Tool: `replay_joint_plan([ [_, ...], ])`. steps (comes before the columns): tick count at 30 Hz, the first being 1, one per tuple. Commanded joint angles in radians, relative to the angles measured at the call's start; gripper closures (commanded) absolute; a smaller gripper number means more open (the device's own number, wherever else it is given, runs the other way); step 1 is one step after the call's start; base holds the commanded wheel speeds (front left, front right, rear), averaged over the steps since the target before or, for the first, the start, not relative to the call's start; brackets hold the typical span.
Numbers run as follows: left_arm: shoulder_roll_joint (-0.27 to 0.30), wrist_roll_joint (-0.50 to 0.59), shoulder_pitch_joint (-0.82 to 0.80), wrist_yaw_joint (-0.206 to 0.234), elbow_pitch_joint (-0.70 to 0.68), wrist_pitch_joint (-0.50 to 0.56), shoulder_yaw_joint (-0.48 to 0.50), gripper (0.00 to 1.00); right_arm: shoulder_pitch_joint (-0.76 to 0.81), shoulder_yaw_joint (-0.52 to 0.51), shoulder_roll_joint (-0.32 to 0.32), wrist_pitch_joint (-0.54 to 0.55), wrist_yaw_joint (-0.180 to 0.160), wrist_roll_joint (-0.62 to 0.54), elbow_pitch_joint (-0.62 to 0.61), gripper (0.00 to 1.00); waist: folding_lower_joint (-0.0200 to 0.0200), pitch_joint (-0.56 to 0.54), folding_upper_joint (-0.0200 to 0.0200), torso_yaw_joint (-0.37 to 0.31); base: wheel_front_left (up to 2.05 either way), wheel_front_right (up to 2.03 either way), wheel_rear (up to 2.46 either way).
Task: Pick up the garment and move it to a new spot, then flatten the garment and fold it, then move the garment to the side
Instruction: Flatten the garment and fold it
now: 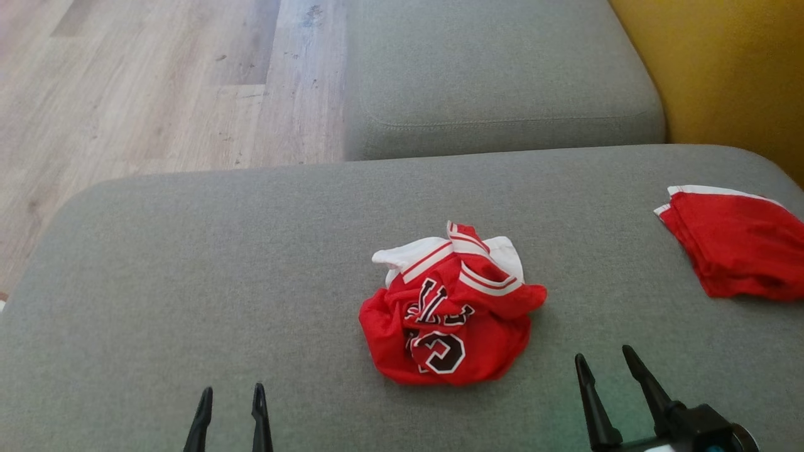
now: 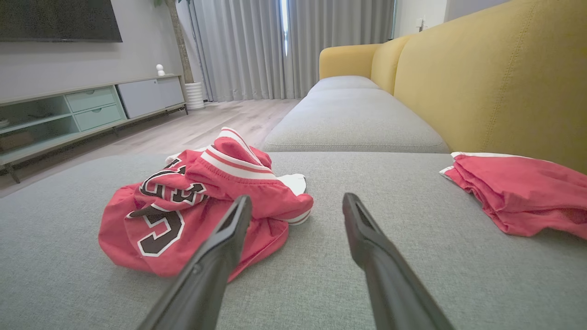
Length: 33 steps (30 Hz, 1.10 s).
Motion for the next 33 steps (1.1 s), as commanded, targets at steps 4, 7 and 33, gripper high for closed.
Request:
replay_joint_plan([
  [4, -0.011, -0.001, -0.038, 0.004, -0.042, -0.009, 0.043, 0.00, -0.029, 0.023, -0.005, -0.004, -0.001, -0.001, -0.042, 0.00, 0.0000, 0.002, 0.0000, 0.013, 0.00, 0.00, 0.00],
  [7, -0.011, -0.011, -0.036, 0.012, -0.047, -0.009, 0.037, 0.00, -0.030, 0.026, -0.007, -0.004, -0.001, -0.001, -0.042, 0.00, 0.0000, 0.003, 0.0000, 0.014, 0.00, 0.00, 0.00],
  [33, -0.011, -0.003, -0.084, -0.001, -0.013, -0.010, -0.023, 0.00, -0.039, 0.046, -0.014, -0.004, -0.001, 0.005, -0.060, 0.00, 0.0000, 0.039, 0.0000, -0.009, 0.00, 0.00, 0.00],
])
